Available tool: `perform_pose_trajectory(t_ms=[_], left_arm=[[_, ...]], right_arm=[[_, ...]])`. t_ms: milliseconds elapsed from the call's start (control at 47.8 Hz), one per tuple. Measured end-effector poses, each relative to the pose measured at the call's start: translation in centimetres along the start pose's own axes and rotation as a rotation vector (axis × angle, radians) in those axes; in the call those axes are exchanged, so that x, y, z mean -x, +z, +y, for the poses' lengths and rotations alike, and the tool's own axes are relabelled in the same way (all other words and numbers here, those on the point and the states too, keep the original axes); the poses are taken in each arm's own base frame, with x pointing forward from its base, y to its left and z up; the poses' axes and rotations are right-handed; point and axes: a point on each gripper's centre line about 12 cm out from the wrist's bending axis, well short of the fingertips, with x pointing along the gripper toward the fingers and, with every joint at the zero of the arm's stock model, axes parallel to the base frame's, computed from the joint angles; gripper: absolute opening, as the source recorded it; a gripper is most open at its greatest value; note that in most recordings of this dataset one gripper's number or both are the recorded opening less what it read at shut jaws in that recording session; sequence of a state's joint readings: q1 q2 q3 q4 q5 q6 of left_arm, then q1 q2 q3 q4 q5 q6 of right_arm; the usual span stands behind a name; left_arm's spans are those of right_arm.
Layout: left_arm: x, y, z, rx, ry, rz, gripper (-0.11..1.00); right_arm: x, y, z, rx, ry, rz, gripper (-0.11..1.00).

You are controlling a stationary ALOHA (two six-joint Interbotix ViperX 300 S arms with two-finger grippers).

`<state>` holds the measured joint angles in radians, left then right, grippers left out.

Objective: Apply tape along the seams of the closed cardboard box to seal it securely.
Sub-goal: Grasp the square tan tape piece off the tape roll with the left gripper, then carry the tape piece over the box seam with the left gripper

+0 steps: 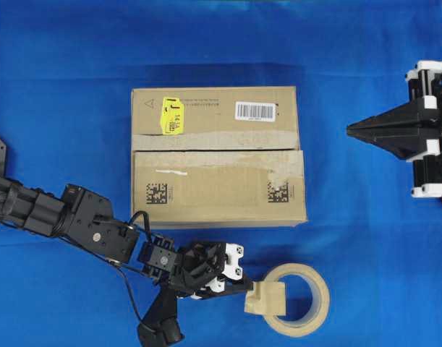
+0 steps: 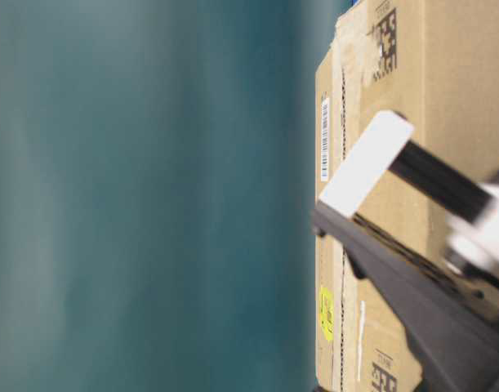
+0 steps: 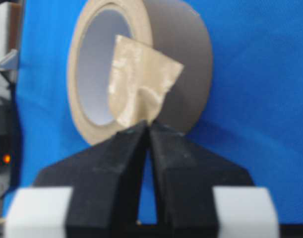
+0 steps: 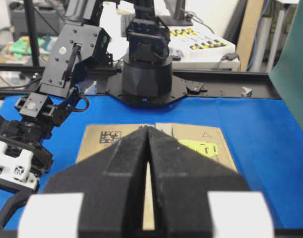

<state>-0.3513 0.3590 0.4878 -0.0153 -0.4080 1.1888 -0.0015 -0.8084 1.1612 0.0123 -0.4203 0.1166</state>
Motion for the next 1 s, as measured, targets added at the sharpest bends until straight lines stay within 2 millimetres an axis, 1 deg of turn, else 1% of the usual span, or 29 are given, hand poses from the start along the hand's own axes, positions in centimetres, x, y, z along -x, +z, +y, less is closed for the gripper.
perform_pose_trajectory(t_ms=[377, 461, 628, 837, 900, 1005], left_arm=[[0.1, 0.1, 0.1, -0.013, 0.0, -0.001, 0.0], [0.6, 0.4, 0.9, -0.028, 0.017, -0.008, 0.0], [2.4, 1.6, 3.8, -0.066, 0.068, -0.027, 0.0], [4.1, 2.6, 6.1, -0.136, 0.108, -0.039, 0.0], [4.4, 2.7, 6.6, -0.136, 0.12, -0.04, 0.0], [5.2, 2.1, 7.2, -0.13, 0.132, -0.027, 0.0]], right_arm=[[-0.1, -0.1, 0.0, 0.0, -0.001, 0.005, 0.01], [-0.1, 0.0, 0.0, 0.0, 0.0, 0.003, 0.01], [-0.1, -0.1, 0.0, 0.0, -0.001, 0.005, 0.01], [-0.2, -0.3, 0.0, 0.0, -0.002, 0.014, 0.01], [-0.3, -0.5, -0.1, 0.0, -0.003, 0.021, 0.01], [-0.5, -0.9, -0.1, 0.0, -0.005, 0.037, 0.01]])
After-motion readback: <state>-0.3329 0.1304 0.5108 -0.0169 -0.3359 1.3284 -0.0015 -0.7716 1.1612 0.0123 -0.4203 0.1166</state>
